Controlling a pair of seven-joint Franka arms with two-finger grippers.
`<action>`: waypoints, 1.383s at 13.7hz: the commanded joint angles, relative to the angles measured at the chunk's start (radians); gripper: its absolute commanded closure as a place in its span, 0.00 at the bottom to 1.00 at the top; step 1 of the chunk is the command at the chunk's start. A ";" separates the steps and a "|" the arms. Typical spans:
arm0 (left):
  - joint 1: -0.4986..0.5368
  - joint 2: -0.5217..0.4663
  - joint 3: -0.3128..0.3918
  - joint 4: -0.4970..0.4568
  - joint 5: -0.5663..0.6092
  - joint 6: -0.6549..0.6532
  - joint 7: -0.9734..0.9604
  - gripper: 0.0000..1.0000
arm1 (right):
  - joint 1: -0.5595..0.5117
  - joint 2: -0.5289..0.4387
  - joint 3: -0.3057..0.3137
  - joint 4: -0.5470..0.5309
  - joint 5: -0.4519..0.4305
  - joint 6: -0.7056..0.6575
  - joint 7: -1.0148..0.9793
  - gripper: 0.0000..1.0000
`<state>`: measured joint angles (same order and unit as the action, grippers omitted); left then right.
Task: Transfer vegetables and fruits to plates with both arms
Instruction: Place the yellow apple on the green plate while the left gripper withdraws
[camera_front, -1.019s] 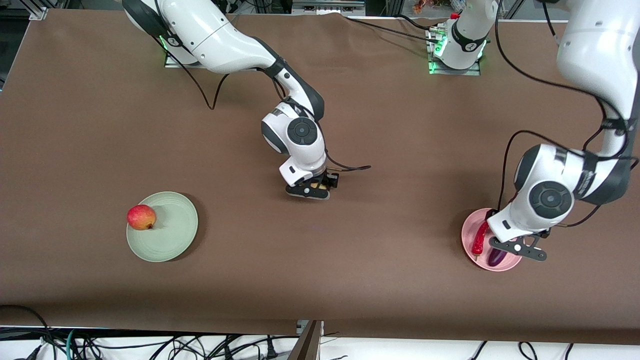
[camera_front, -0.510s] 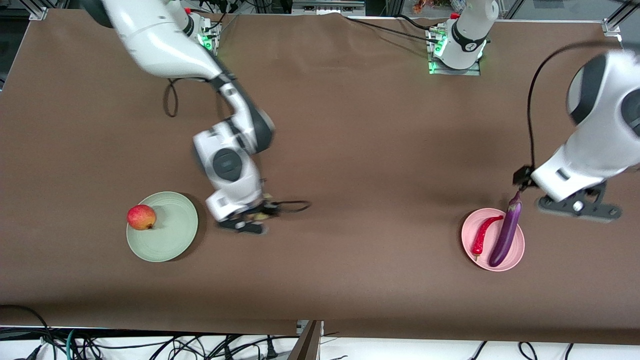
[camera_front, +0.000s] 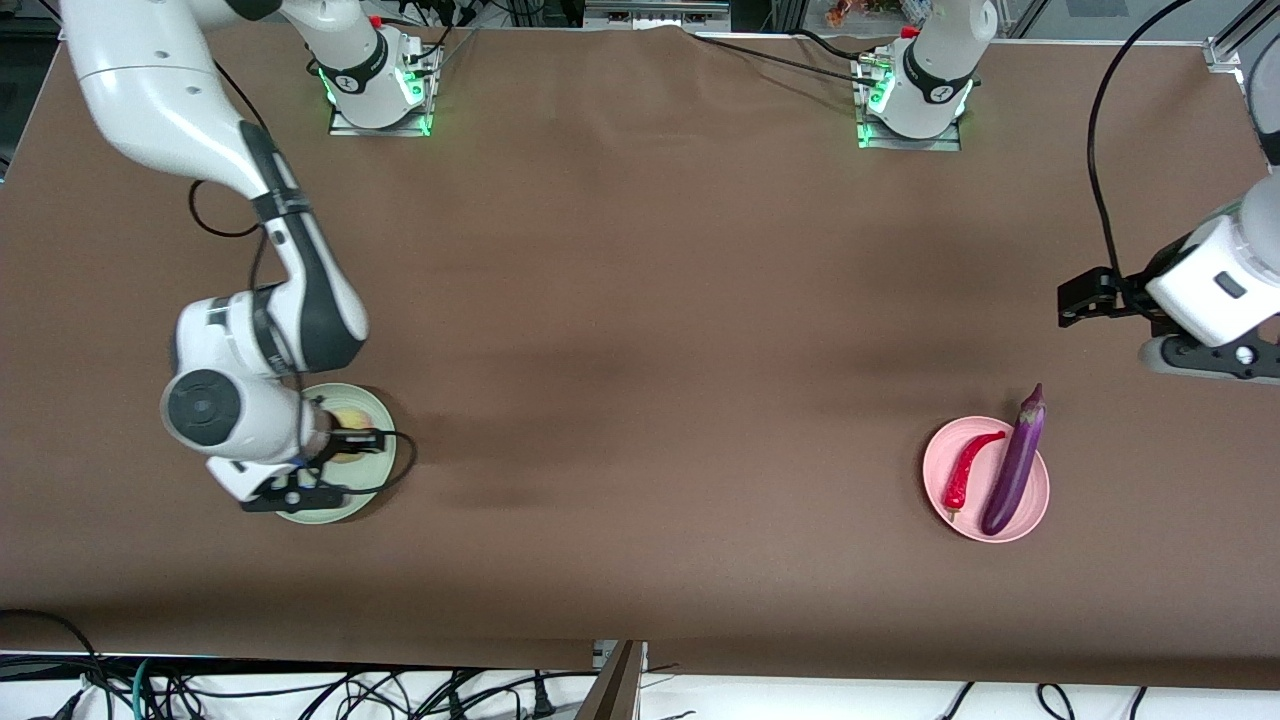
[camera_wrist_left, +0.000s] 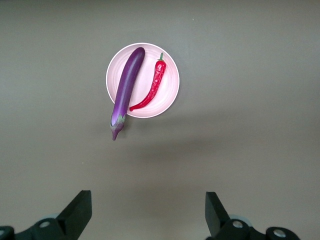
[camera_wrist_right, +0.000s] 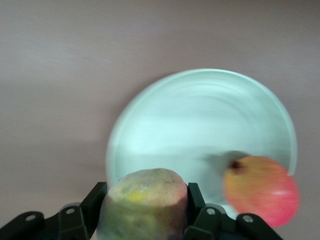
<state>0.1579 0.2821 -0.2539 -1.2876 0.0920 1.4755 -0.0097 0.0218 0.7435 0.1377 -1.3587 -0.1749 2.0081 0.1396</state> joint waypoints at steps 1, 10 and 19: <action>-0.104 -0.159 0.184 -0.177 -0.108 0.037 0.025 0.00 | -0.057 0.002 0.019 -0.026 -0.008 0.003 -0.054 0.91; -0.127 -0.304 0.167 -0.343 -0.018 0.099 0.039 0.00 | -0.055 0.086 0.019 -0.028 -0.005 0.141 -0.034 0.01; -0.130 -0.297 0.104 -0.316 -0.017 0.043 0.030 0.00 | -0.059 -0.194 0.025 -0.007 -0.005 -0.138 -0.098 0.00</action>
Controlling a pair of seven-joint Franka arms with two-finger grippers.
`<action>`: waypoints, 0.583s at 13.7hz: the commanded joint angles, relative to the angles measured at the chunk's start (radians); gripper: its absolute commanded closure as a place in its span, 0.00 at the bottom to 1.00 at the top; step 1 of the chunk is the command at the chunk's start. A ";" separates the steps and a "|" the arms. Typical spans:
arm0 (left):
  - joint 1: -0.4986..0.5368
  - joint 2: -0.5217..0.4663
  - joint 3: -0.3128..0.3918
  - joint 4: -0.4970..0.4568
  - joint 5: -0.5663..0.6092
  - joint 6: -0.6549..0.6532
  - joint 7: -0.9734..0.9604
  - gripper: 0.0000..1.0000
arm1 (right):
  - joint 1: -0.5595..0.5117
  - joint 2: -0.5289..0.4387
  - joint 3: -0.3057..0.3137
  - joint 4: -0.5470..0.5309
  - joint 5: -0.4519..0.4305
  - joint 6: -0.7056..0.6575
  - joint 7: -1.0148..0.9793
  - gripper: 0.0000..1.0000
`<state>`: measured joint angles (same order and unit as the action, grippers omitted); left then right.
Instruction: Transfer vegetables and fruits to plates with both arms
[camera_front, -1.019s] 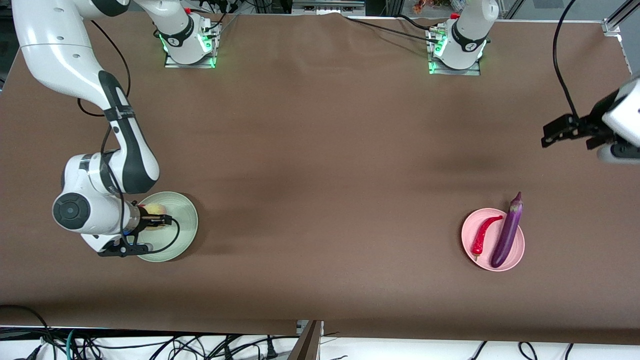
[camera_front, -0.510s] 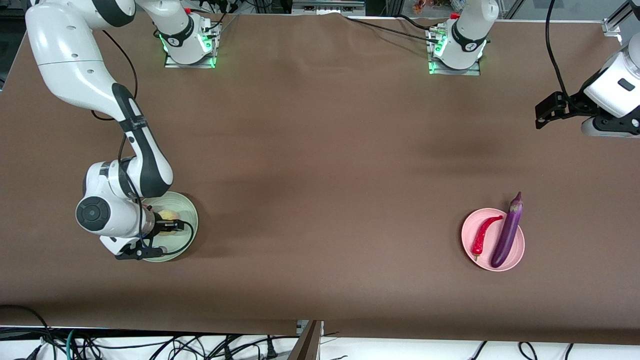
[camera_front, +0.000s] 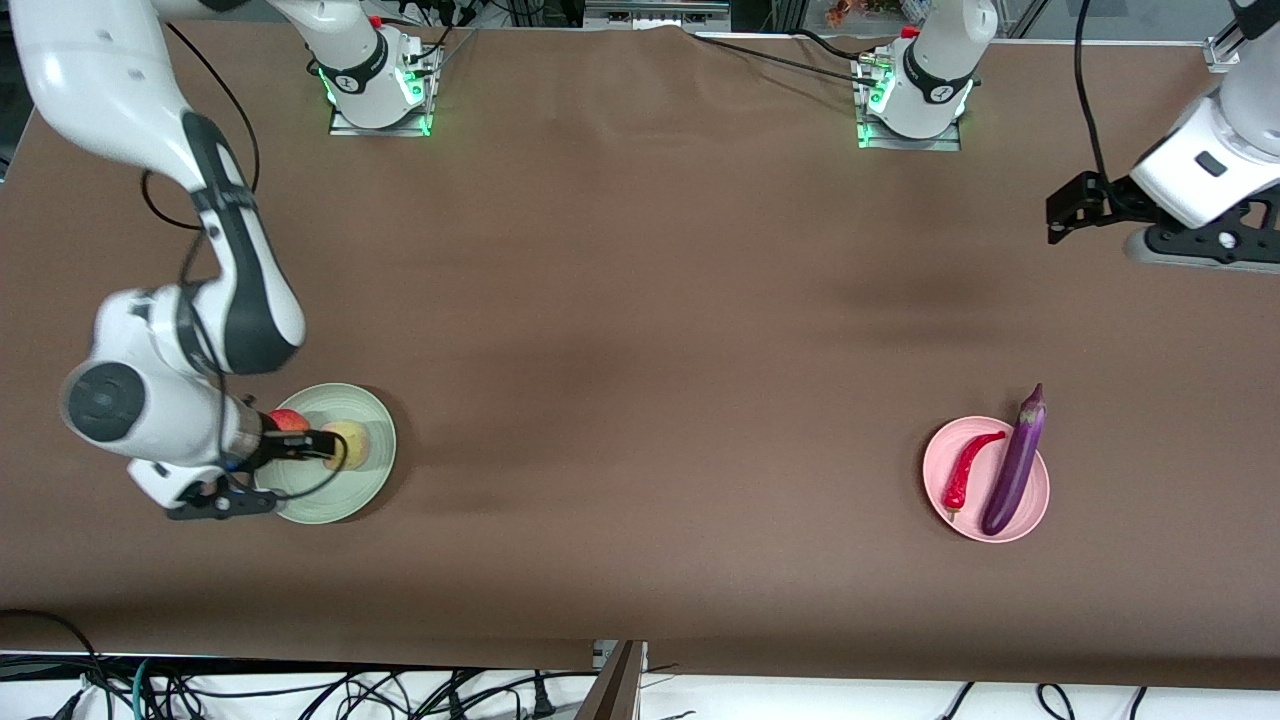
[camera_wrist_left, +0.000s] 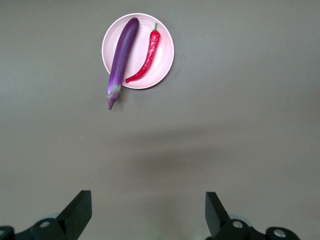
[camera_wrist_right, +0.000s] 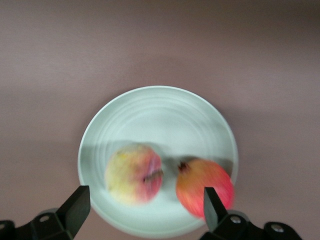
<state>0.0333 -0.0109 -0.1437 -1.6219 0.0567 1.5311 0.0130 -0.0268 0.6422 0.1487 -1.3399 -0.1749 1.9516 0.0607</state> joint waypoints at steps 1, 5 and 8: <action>-0.006 0.003 -0.008 0.020 0.017 -0.011 0.008 0.00 | -0.010 -0.129 0.015 -0.021 -0.003 -0.138 -0.021 0.00; -0.006 0.008 -0.007 0.020 0.018 0.009 0.004 0.00 | -0.011 -0.310 0.018 -0.028 0.050 -0.313 -0.035 0.00; -0.004 0.008 -0.005 0.020 0.018 0.011 0.004 0.00 | -0.021 -0.418 0.014 -0.048 0.090 -0.495 -0.015 0.00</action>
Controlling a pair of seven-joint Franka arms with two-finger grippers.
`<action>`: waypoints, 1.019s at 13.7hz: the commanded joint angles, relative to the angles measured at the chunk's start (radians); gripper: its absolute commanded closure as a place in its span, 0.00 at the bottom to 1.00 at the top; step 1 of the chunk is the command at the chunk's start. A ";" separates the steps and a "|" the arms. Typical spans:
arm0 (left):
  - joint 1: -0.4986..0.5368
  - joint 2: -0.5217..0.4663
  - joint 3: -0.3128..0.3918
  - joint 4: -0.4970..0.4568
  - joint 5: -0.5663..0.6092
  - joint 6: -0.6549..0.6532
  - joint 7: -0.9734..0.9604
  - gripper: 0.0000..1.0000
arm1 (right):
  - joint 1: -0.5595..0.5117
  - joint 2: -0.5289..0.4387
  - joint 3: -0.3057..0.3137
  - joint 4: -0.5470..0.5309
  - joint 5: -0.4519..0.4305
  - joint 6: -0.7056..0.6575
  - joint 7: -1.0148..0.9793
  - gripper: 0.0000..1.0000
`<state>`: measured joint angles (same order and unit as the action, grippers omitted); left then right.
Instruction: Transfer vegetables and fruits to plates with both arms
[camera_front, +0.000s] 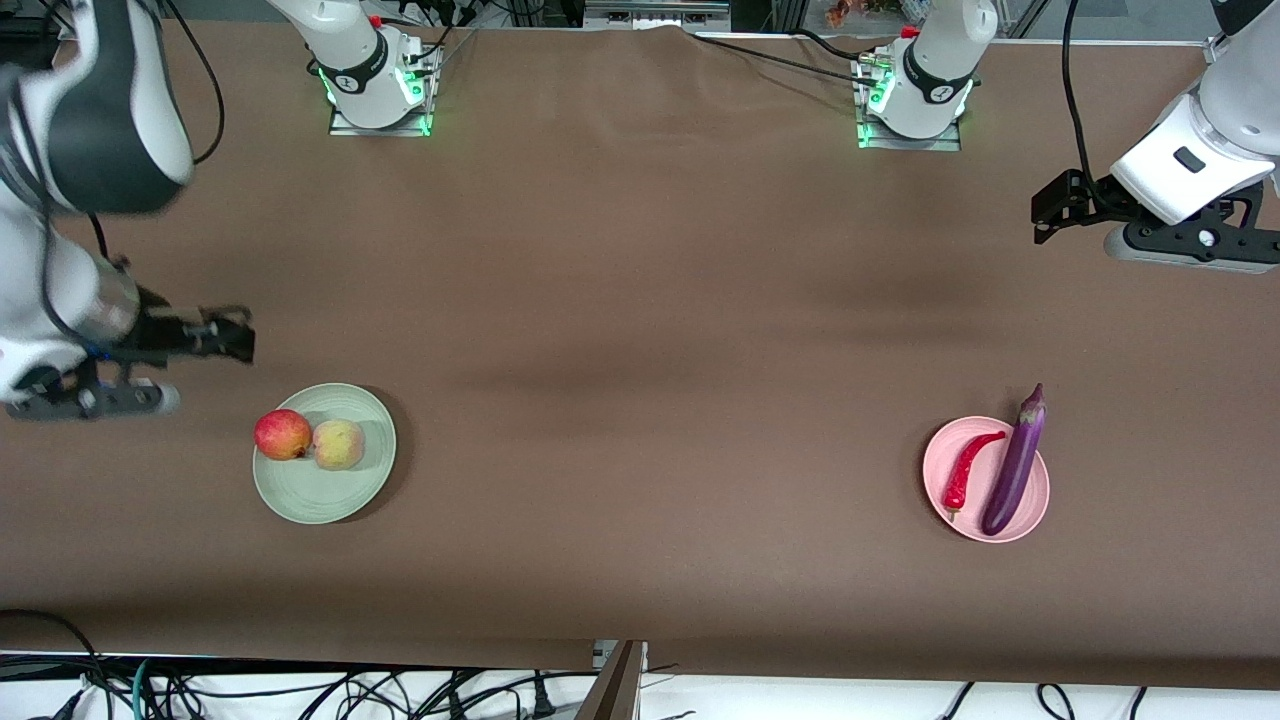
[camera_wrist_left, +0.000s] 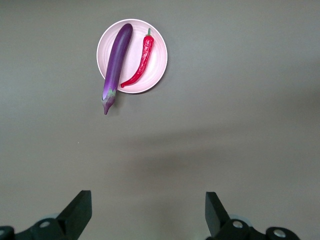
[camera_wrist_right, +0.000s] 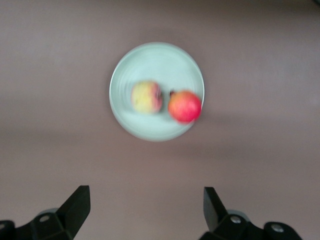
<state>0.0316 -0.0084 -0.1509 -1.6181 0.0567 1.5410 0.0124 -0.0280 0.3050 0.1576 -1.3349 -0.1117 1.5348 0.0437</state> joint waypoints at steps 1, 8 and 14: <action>-0.001 0.013 0.002 0.017 0.017 0.001 0.004 0.00 | -0.023 -0.107 0.005 -0.066 0.027 -0.108 0.001 0.00; 0.007 0.031 0.002 0.044 0.017 -0.005 0.017 0.00 | -0.055 -0.224 0.010 -0.136 0.032 -0.116 -0.022 0.00; 0.010 0.022 0.004 0.053 0.017 -0.035 0.018 0.00 | -0.063 -0.202 0.005 -0.145 0.061 -0.116 -0.050 0.00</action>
